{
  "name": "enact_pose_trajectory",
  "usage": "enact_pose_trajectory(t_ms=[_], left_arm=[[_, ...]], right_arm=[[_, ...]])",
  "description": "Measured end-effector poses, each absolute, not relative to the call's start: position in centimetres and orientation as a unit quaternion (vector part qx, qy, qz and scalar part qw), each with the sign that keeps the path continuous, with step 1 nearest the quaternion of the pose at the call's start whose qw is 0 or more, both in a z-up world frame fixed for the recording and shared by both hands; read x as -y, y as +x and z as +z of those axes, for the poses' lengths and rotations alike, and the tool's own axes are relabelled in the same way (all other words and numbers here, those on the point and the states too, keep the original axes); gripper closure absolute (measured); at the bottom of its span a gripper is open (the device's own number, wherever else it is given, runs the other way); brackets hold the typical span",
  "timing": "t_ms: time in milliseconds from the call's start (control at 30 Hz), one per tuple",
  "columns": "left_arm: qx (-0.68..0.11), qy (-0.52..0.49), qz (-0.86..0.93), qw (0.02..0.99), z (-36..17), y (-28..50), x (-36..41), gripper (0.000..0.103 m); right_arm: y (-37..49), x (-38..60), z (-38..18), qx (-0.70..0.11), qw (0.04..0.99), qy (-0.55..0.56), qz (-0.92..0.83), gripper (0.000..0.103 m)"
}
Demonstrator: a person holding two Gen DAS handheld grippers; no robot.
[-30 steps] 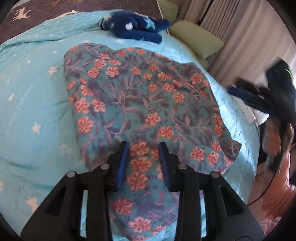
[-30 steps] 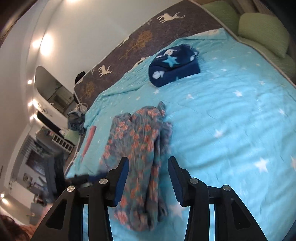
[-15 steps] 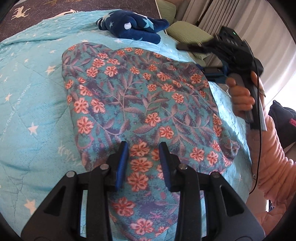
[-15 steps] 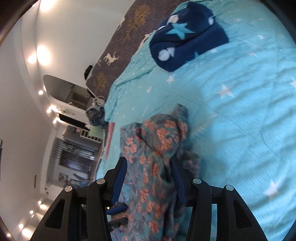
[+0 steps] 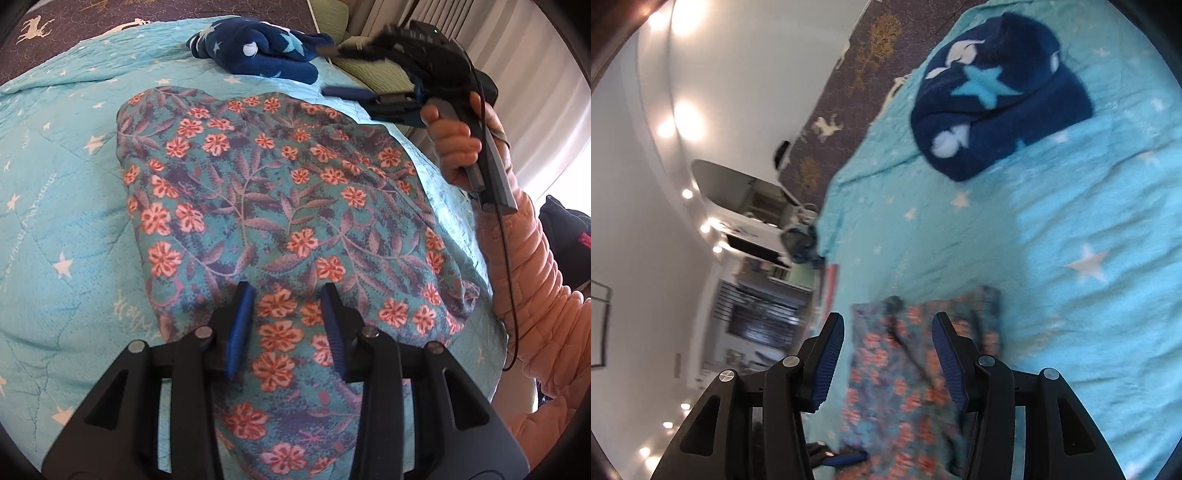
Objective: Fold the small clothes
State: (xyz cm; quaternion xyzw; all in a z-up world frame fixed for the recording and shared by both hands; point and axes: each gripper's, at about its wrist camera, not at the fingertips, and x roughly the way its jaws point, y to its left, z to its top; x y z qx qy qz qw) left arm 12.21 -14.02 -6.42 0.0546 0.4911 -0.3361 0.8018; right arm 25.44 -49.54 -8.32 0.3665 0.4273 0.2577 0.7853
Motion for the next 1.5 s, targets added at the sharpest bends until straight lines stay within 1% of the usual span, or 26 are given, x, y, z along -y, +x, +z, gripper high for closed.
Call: enact_pose_trajectory(t_ms=[167, 333, 400, 567, 667, 767, 800, 833, 867, 967, 1000, 1033, 1067, 1100, 1133, 1200, 1233, 1267, 1333, 1400, 1500], left_arm=[[-0.49, 0.055, -0.338, 0.801, -6.5, 12.1, 13.9, 0.061], [-0.492, 0.057, -0.34, 0.8, -6.4, 12.3, 14.3, 0.056], [-0.491, 0.062, -0.338, 0.801, -6.4, 12.3, 14.5, 0.055], [-0.49, 0.058, -0.337, 0.802, -6.2, 12.2, 14.3, 0.055], [-0.49, 0.053, -0.336, 0.802, -6.0, 12.2, 14.2, 0.055], [-0.489, 0.045, -0.332, 0.806, -5.7, 12.4, 14.0, 0.055], [-0.487, 0.044, -0.329, 0.808, -5.5, 12.6, 13.9, 0.055], [-0.484, 0.043, -0.325, 0.811, -5.3, 12.7, 13.9, 0.055], [-0.478, 0.042, -0.32, 0.817, -5.0, 12.9, 14.0, 0.055], [-0.465, 0.04, -0.306, 0.83, -4.6, 13.7, 14.0, 0.055], [-0.466, 0.048, -0.292, 0.834, -4.9, 14.1, 13.9, 0.058], [-0.471, 0.056, -0.274, 0.837, -5.6, 14.6, 13.6, 0.064], [-0.483, 0.054, -0.26, 0.835, -6.6, 15.1, 13.1, 0.08], [-0.486, 0.041, -0.256, 0.835, -7.3, 15.5, 12.3, 0.088], [-0.484, 0.022, -0.26, 0.835, -7.5, 15.6, 11.6, 0.089], [-0.492, -0.01, -0.261, 0.831, -7.2, 15.7, 10.5, 0.089], [-0.49, -0.013, -0.261, 0.832, -7.0, 15.5, 10.3, 0.089], [-0.488, -0.009, -0.259, 0.833, -6.7, 15.2, 10.3, 0.089], [-0.484, 0.001, -0.257, 0.837, -6.1, 14.6, 10.5, 0.089], [-0.478, 0.007, -0.257, 0.84, -5.8, 14.1, 10.9, 0.081], [-0.474, 0.015, -0.258, 0.842, -5.8, 13.6, 11.4, 0.078]], right_arm=[[24.0, 49.7, -10.8, -0.469, 0.753, 0.369, 0.279, 0.052], [26.1, 48.0, -10.7, -0.458, 0.728, 0.393, 0.326, 0.052], [27.7, 47.4, -9.8, -0.439, 0.733, 0.407, 0.325, 0.052], [27.9, 50.0, -6.5, -0.344, 0.761, 0.459, 0.303, 0.052], [26.3, 51.4, -4.9, -0.344, 0.808, 0.413, 0.241, 0.052], [23.7, 50.7, -4.0, -0.371, 0.845, 0.329, 0.2, 0.053], [22.9, 50.3, -3.9, -0.38, 0.848, 0.308, 0.205, 0.055], [22.0, 49.1, -3.9, -0.388, 0.85, 0.283, 0.216, 0.064], [21.1, 48.2, -3.9, -0.396, 0.851, 0.262, 0.225, 0.076], [18.9, 43.7, -4.7, -0.417, 0.85, 0.197, 0.254, 0.091], [18.3, 42.5, -5.4, -0.43, 0.848, 0.178, 0.252, 0.091], [18.2, 42.0, -6.5, -0.442, 0.851, 0.16, 0.234, 0.091], [18.3, 41.6, -7.5, -0.454, 0.858, 0.134, 0.2, 0.095], [18.7, 41.2, -8.8, -0.456, 0.873, 0.086, 0.149, 0.1], [18.9, 41.1, -9.6, -0.45, 0.88, 0.066, 0.134, 0.101], [18.4, 41.5, -9.2, -0.435, 0.886, 0.092, 0.129, 0.101], [17.8, 41.5, -8.4, -0.428, 0.892, 0.087, 0.117, 0.1], [17.1, 41.2, -7.6, -0.418, 0.899, 0.079, 0.107, 0.095], [15.0, 40.7, -5.8, -0.388, 0.913, 0.064, 0.109, 0.094], [12.9, 40.1, -4.8, -0.377, 0.914, 0.066, 0.134, 0.093], [10.4, 39.7, -5.2, -0.391, 0.909, 0.06, 0.13, 0.088]])
